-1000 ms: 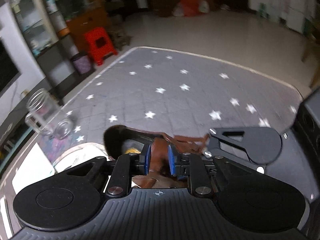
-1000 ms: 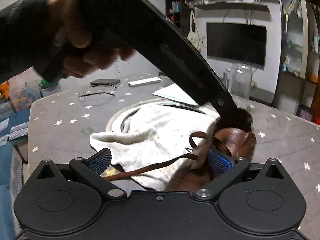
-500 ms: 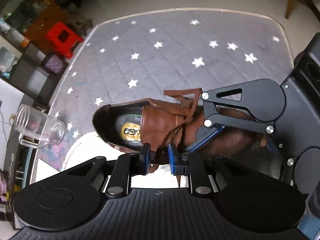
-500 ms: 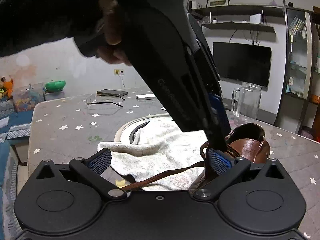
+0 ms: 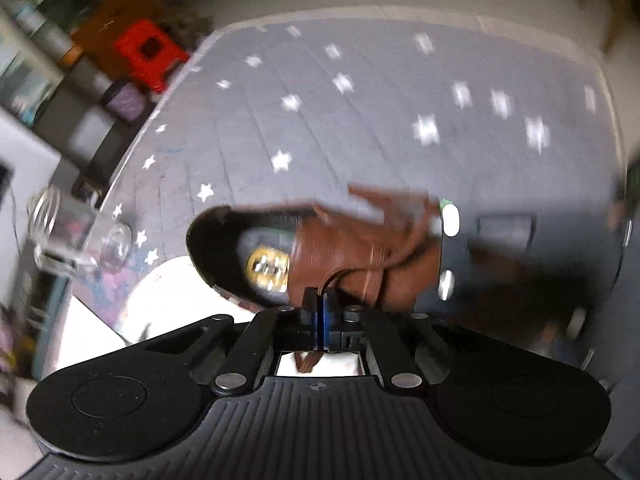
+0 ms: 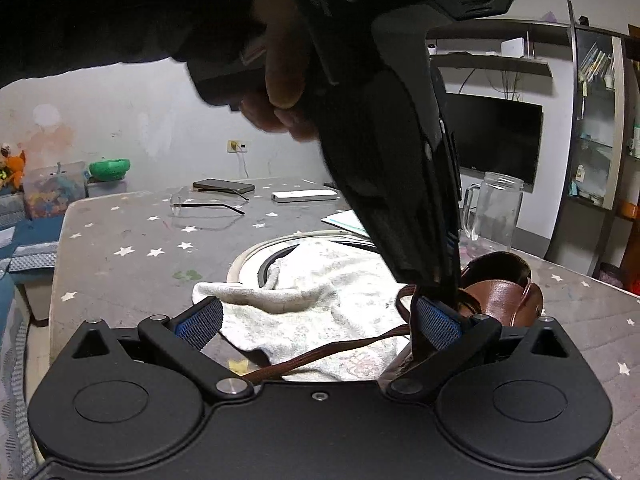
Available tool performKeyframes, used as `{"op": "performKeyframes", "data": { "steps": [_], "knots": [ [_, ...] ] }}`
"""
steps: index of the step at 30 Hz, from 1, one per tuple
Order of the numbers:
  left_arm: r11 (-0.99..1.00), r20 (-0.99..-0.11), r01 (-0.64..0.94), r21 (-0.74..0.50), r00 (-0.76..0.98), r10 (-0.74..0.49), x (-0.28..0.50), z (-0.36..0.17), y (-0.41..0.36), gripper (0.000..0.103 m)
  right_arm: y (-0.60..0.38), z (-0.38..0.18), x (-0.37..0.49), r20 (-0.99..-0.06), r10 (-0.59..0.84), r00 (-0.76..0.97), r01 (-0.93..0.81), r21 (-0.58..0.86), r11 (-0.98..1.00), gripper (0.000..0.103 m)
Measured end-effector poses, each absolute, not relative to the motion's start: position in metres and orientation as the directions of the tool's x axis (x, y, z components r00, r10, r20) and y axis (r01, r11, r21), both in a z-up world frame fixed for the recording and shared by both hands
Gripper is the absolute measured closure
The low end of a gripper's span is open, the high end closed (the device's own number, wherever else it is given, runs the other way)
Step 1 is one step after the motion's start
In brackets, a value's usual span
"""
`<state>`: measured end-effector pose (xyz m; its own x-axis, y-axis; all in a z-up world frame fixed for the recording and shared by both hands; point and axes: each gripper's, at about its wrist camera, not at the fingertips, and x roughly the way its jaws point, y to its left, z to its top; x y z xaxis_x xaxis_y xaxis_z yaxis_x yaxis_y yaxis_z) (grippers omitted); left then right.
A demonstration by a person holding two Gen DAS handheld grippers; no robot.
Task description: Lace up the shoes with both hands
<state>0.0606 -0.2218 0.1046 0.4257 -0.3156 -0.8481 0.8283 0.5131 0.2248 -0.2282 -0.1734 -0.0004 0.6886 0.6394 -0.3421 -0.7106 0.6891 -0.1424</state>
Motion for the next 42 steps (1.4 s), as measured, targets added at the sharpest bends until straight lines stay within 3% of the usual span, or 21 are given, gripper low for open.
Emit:
{"op": "performKeyframes", "data": {
  "steps": [5, 14, 21, 30, 42],
  "knots": [
    [0.618, -0.734, 0.786, 0.006, 0.423, -0.531, 0.067, 0.141, -0.222, 0.1, -0.167, -0.003, -0.233, -0.339, 0.616, 0.711, -0.691, -0.174, 0.702, 0.0],
    [0.556, -0.615, 0.825, -0.098, 0.389, -0.686, 0.054, 0.169, -0.254, 0.1, -0.173, -0.002, -0.233, -0.351, 0.584, 0.732, -0.665, -0.182, 0.724, 0.0],
    [0.553, -0.659, 0.832, -0.05, 0.389, -0.644, 0.052, 0.159, -0.278, 0.1, -0.185, 0.002, -0.238, -0.359, 0.563, 0.744, -0.646, -0.175, 0.743, 0.0],
    [0.526, -0.689, 0.85, 0.003, 0.383, -0.615, 0.05, 0.141, -0.286, 0.071, -0.203, -0.001, -0.243, -0.375, 0.515, 0.771, -0.603, -0.169, 0.78, 0.0],
    [0.469, -0.812, 0.88, 0.068, 0.322, -0.486, 0.058, 0.11, -0.274, 0.07, -0.218, -0.01, -0.249, -0.416, 0.534, 0.736, -0.621, -0.101, 0.778, 0.0]
  ]
}}
